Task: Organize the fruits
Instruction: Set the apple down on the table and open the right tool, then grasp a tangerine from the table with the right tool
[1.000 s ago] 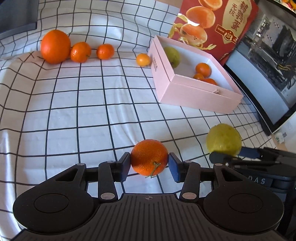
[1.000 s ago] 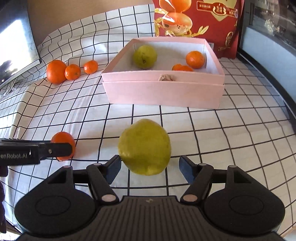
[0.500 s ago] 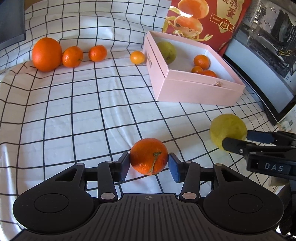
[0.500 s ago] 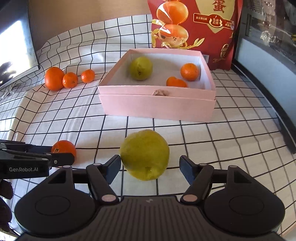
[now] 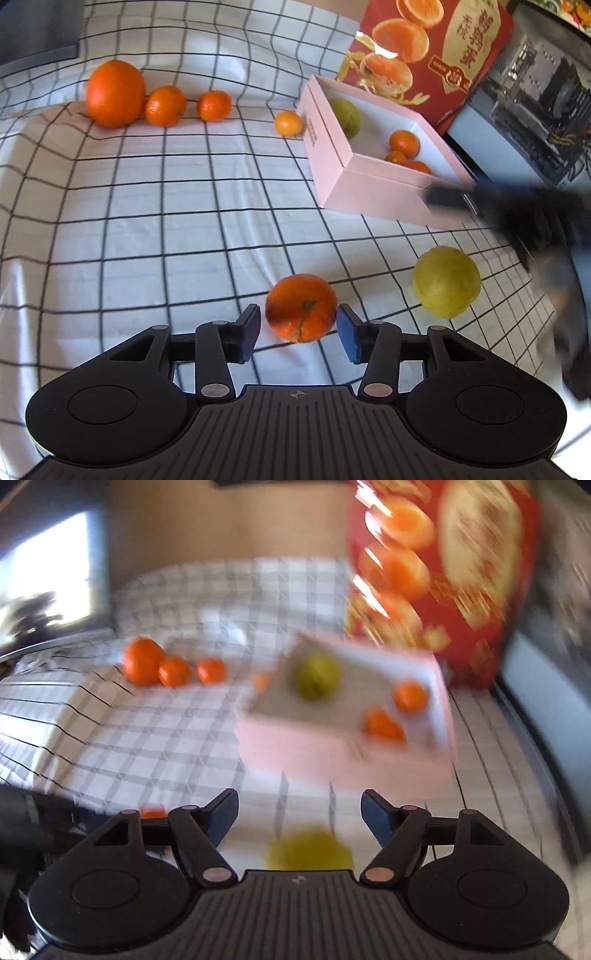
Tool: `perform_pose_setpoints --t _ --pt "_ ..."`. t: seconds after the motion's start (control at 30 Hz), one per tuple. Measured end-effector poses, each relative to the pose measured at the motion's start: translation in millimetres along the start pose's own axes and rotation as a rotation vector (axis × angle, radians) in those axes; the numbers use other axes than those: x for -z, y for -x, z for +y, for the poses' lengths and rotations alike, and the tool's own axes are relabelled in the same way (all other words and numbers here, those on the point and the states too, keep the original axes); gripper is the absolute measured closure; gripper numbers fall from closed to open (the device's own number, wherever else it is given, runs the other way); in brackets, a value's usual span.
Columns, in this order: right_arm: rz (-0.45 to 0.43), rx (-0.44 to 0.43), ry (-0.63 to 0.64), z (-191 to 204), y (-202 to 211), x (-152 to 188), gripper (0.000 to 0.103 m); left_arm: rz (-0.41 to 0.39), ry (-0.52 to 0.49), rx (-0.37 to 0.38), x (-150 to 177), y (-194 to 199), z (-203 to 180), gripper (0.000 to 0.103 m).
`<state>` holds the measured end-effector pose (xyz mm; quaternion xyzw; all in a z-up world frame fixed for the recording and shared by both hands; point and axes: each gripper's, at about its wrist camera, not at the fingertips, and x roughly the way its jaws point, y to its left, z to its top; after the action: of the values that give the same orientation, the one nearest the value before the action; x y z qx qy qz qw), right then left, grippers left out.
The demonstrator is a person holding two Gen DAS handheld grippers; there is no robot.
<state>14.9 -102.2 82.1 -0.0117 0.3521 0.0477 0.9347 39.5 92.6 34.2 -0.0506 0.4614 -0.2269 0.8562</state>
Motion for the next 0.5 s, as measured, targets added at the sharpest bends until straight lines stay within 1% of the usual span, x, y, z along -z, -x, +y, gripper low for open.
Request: perform_pose_setpoints --t 0.07,0.13,0.2,0.23,0.27,0.3,0.4,0.43,0.5 --pt "0.002 -0.044 0.056 15 -14 -26 0.029 -0.011 0.018 0.008 4 5 5 0.052" --pt "0.028 -0.118 0.093 33 -36 -51 0.030 -0.020 0.034 0.015 7 8 10 0.052" --pt "0.080 -0.197 0.156 53 -67 -73 0.036 -0.032 0.040 0.014 10 12 12 0.052" --pt "0.110 -0.222 0.196 65 -84 -84 0.045 -0.040 0.040 0.013 12 14 13 0.055" --pt "0.132 -0.225 0.225 76 -99 -92 0.050 -0.050 0.039 0.012 13 16 13 0.055" --pt "0.152 -0.220 0.257 85 -116 -102 0.050 -0.060 0.044 0.014 14 19 15 0.055" --pt "0.166 -0.215 0.339 103 -156 -125 0.050 -0.082 0.093 0.041 18 25 23 0.055" --pt "0.178 -0.220 0.343 105 -168 -133 0.050 -0.086 0.110 0.043 21 26 26 0.055" --pt "0.229 -0.216 0.284 102 -200 -147 0.050 -0.087 0.130 0.041 27 30 30 0.055"
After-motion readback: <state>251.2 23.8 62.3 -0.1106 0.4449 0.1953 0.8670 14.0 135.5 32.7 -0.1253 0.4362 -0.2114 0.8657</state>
